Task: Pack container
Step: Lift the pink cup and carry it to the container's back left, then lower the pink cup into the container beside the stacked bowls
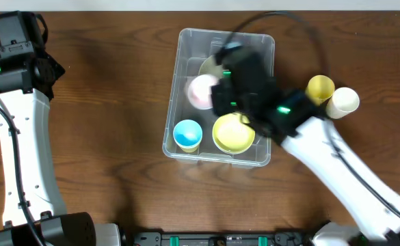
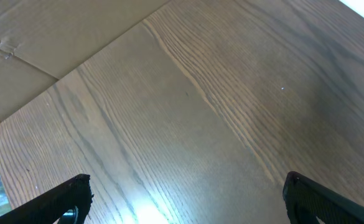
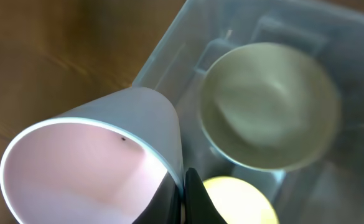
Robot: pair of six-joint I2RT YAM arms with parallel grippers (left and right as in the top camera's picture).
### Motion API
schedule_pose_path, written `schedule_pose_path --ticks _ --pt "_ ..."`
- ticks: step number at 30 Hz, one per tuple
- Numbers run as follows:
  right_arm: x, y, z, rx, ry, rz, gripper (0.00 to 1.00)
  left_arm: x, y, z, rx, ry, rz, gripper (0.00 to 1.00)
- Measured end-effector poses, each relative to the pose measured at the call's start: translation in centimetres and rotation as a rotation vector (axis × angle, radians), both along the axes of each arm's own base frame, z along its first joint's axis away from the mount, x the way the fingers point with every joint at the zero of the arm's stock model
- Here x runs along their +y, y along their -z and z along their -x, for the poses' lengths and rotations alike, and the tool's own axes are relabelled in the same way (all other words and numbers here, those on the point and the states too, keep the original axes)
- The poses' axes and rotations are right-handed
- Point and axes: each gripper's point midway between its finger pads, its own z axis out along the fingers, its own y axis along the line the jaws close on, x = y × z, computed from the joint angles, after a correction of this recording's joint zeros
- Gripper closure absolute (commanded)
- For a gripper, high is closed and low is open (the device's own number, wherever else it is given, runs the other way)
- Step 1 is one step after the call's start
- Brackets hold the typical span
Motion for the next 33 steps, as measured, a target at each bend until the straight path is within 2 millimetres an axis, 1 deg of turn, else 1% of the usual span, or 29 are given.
schedule_pose_path --ticks 1,4,7,9,12,15,19,24,27,33 --pt "0.8 1.3 -0.3 0.017 -0.008 0.016 0.99 0.0 0.0 0.0 0.000 0.000 0.000 0.02" --pt "2.1 4.3 -1.2 0.049 -0.016 0.053 0.99 0.0 0.0 0.0 0.001 0.000 0.000 0.02" --pt "2.7 6.4 -2.0 0.067 -0.011 0.079 0.99 0.0 0.0 0.0 0.000 0.000 0.000 0.02" --pt "2.7 7.4 -2.3 0.074 -0.005 0.095 0.99 0.0 0.0 0.0 0.000 0.000 0.000 0.02" --pt "2.7 8.2 -2.5 0.083 0.002 0.113 0.99 0.0 0.0 0.0 0.000 0.000 0.000 0.02" --pt "2.5 8.6 -2.7 0.083 0.011 0.129 0.99 0.0 0.0 0.0 0.000 0.000 0.000 0.02" --pt "2.1 9.2 -2.5 0.099 0.016 0.154 0.99 0.0 0.0 0.0 0.000 0.000 0.000 0.02" --pt "1.3 10.5 -2.4 0.124 0.033 0.208 0.99 0.0 0.0 0.0 0.000 0.000 0.000 0.02" --pt "1.1 10.8 -2.4 0.126 0.039 0.222 0.98 0.0 0.0 0.0 0.000 0.000 0.000 0.02" --pt "1.0 10.9 -2.5 0.124 0.043 0.228 0.99 0.0 0.0 0.0 0.000 0.000 0.000 0.02"
